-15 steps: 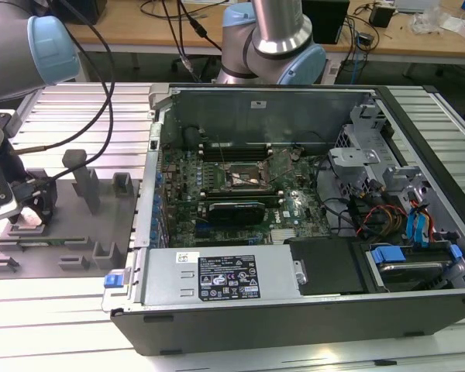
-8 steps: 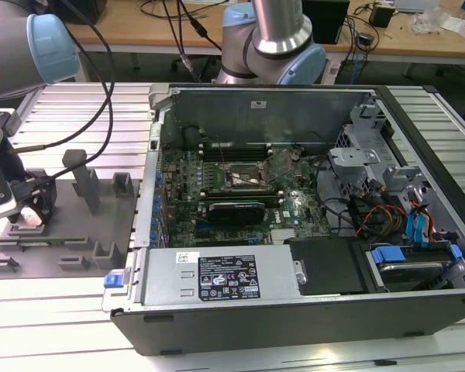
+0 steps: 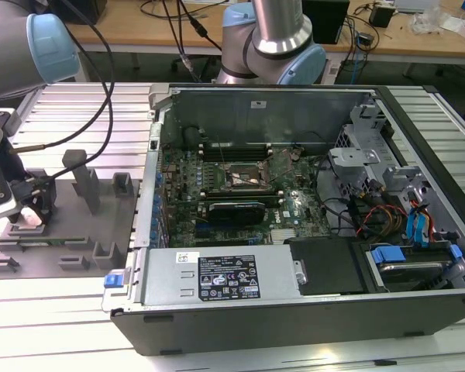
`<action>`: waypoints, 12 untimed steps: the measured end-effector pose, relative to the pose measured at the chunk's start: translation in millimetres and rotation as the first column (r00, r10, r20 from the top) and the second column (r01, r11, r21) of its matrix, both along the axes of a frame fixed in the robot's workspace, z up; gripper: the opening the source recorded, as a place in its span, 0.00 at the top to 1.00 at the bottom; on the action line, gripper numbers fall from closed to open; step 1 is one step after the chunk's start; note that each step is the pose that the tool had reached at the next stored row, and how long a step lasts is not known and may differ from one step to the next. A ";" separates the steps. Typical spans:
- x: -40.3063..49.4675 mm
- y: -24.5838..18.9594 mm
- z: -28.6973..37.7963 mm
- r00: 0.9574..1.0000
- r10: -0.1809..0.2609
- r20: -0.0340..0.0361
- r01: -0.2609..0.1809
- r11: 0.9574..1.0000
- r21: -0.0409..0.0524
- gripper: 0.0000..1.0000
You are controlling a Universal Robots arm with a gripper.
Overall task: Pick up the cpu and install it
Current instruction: 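Pick up the cpu and move it towards the insertion slot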
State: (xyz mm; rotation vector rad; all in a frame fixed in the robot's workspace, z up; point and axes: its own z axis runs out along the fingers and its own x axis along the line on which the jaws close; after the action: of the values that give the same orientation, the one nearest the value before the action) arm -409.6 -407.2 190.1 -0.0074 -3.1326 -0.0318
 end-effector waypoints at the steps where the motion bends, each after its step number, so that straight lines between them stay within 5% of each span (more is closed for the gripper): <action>1: 0.0 0.0 0.0 1.000 0.000 0.000 0.000 1.000 0.000 0.46; 7: 0.0 0.0 3.7 1.000 0.000 0.000 0.000 1.000 0.000 0.46; 12: 0.0 0.0 16.8 1.000 0.000 0.000 0.000 1.000 0.000 0.46</action>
State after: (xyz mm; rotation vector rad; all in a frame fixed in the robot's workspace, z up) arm -409.6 -407.2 206.9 -0.0073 -3.1325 -0.0319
